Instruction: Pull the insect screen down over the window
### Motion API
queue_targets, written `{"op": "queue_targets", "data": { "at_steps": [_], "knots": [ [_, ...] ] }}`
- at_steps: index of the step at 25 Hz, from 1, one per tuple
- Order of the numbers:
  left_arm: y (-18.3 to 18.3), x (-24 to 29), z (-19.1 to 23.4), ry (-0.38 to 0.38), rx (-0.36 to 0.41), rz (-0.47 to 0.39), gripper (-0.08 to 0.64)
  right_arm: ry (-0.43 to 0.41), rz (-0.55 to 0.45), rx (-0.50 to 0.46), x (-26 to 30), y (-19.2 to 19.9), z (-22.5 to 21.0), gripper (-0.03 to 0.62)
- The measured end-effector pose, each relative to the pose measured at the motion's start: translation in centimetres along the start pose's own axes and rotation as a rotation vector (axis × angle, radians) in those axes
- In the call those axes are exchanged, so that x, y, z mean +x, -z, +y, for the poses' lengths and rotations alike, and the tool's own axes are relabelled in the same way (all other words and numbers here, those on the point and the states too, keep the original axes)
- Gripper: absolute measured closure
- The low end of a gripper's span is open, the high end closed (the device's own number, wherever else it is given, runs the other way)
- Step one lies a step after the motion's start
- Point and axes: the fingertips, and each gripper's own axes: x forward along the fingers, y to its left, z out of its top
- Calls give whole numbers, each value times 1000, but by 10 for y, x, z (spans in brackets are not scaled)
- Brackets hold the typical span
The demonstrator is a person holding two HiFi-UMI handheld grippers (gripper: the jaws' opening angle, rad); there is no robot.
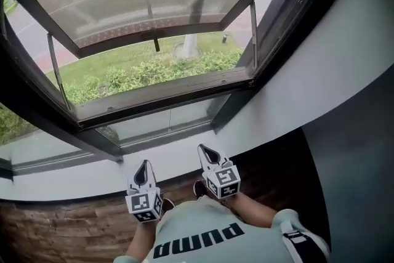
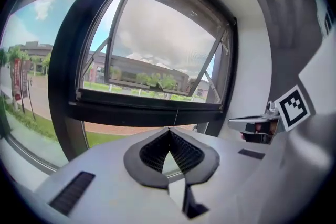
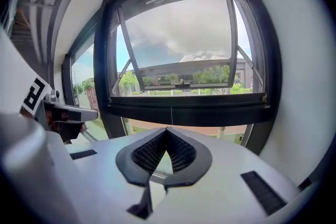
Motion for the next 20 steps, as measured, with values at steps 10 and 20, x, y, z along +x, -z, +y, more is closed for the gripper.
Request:
{"op": "queue_targets", "data": {
  "at_steps": [10,20],
  "knots": [
    [12,-47,-4,105,114,12,548,122,-102,28,-52,-23,21,584],
    [-7,-103,-38,86,106,-62,548,66,-156,17,-109,-31,50,585]
  ]
}}
